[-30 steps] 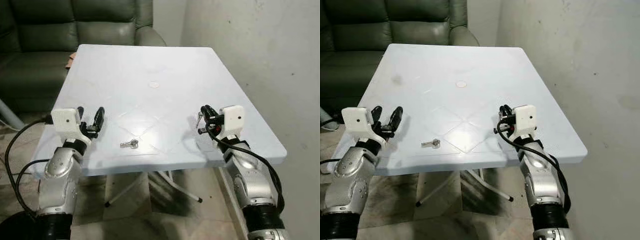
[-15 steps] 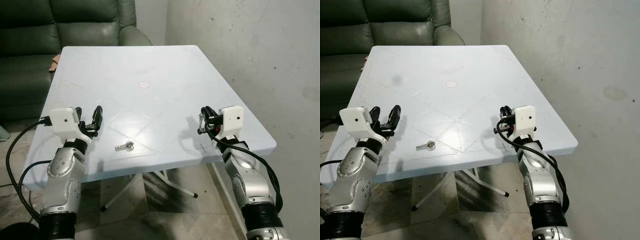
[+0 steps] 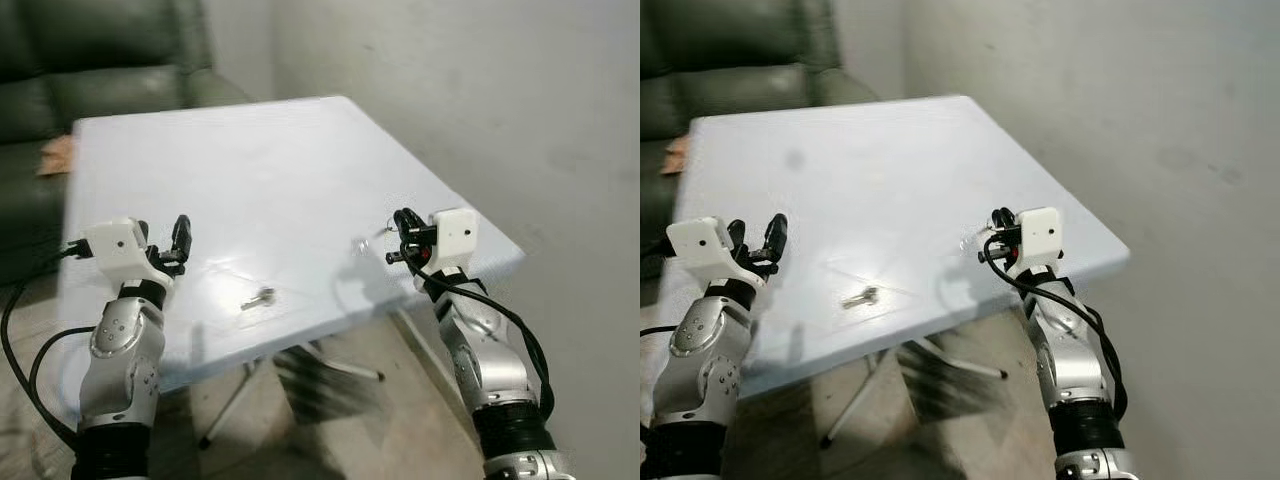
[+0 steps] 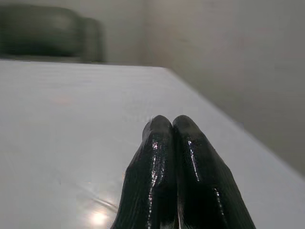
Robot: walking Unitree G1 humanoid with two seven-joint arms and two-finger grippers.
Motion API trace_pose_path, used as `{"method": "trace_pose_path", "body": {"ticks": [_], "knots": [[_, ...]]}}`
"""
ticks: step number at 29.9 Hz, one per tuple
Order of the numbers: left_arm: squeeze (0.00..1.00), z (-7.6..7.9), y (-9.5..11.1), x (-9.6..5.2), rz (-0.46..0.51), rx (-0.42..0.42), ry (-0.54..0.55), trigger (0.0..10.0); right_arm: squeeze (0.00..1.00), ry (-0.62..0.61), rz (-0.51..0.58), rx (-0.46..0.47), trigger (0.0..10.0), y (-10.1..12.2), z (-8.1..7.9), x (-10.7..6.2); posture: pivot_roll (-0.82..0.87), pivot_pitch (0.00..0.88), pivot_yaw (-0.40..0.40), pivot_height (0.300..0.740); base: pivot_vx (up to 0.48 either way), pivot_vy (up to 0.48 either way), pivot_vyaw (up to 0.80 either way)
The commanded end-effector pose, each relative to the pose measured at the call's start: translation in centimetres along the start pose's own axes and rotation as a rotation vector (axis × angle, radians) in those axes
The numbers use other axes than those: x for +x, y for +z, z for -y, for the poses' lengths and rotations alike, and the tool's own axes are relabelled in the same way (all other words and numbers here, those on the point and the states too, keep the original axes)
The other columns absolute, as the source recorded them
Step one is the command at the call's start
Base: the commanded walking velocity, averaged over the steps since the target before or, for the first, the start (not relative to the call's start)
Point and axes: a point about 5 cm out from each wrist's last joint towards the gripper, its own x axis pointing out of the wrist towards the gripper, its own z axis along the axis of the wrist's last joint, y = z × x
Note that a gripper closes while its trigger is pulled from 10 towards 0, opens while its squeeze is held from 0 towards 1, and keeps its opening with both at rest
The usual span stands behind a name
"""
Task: Hang keys on a hook
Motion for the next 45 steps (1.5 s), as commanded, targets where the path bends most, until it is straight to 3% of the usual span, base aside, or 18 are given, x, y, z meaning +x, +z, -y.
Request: {"method": "trace_pose_path", "body": {"ticks": [1,45], "knots": [[0.00,-0.36,0.10,-0.02,-0.003,0.006,0.018,10.0,0.00,0.001,0.019,0.006,10.0,0.50,-0.16,0.29,-0.11,0.000,-0.012,0.740,0.000,0.000,-0.76],[0.00,0.28,-0.55,-0.14,-0.040,0.051,0.006,10.0,0.00,-0.016,0.005,-0.001,10.0,0.13,0.12,0.21,-0.11,0.000,-0.012,0.740,0.000,0.000,-0.76]]}}
